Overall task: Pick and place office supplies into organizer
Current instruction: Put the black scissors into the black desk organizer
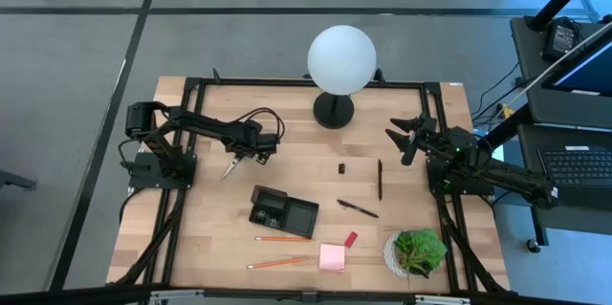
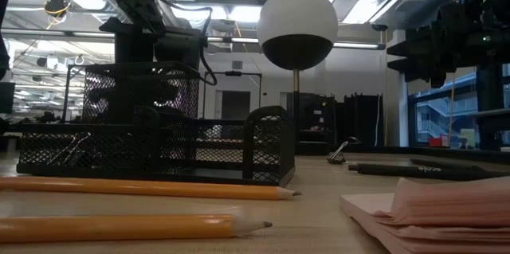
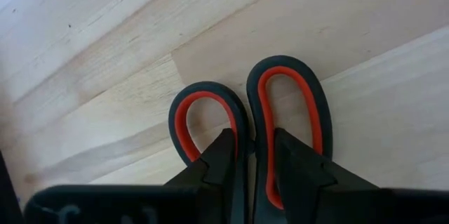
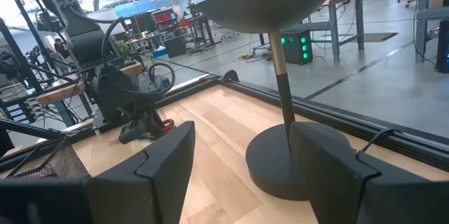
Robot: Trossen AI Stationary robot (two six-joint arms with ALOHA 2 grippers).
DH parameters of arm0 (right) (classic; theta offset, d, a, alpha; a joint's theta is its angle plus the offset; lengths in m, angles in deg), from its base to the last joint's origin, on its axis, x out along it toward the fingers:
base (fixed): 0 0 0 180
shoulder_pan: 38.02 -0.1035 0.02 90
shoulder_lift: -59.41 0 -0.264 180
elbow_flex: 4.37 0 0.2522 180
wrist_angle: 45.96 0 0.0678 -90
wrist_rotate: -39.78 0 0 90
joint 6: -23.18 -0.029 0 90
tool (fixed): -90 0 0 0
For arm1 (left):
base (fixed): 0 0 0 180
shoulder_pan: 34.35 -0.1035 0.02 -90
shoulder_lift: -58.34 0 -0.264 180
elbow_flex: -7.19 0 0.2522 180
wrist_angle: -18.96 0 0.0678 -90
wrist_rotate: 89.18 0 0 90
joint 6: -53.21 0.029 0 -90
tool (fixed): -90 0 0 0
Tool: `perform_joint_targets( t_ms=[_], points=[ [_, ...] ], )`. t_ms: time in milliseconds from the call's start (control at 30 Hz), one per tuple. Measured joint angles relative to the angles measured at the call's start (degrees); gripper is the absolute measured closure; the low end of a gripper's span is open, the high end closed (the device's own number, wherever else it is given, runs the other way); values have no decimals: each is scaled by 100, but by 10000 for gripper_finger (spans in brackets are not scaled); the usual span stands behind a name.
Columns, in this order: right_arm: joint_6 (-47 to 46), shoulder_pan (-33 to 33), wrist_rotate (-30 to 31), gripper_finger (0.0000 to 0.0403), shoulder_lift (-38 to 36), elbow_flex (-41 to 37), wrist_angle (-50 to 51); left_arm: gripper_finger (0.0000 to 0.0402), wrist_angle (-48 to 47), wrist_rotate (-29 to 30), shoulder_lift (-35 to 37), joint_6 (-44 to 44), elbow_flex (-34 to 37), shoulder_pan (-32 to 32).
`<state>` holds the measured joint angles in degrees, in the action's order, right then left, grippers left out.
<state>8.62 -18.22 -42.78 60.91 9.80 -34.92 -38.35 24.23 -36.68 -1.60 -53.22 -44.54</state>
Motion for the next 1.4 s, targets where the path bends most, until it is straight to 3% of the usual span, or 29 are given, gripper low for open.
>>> perform_joint_targets(
  t_ms=[300,633,1133,1400],
  points=[
    [2,0,0,167,0,0,0,347,-60,109,86,186,11,74],
    [4,-1,0,167,-2,2,0,400,0,-498,271,544,4,50],
    [4,1,0,167,0,2,0,295,-15,-321,260,1096,9,54],
    [10,1,0,167,0,1,0,275,-11,74,260,1035,9,253]
  ],
)
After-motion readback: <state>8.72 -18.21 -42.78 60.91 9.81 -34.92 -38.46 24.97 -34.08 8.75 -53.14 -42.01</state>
